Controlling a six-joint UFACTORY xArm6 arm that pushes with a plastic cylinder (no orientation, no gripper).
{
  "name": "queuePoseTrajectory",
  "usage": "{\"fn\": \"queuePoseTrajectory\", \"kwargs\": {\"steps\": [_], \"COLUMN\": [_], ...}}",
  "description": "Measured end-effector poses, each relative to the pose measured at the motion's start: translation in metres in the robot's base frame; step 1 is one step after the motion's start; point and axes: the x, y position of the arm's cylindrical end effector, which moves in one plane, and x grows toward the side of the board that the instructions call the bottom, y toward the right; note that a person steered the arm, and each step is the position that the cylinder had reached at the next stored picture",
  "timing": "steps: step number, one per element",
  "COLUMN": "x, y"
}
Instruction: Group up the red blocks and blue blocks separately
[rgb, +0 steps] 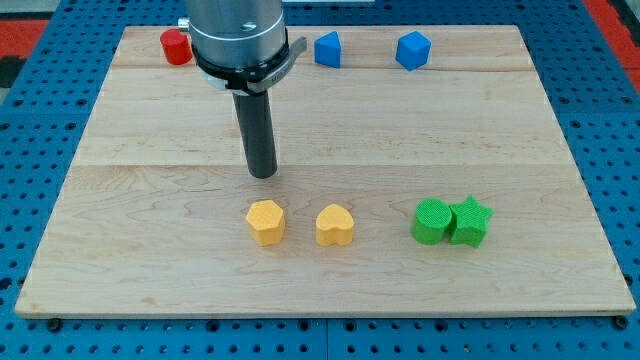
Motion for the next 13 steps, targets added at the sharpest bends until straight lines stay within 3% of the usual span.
{"fn": "queuePoseTrajectory", "kwargs": {"steps": [2,4,8,9,13], "x": [-0.033,-0.095,-0.174,-0.189,-0.211], "y": [0.105,0.21,0.242,0.216,0.252]}}
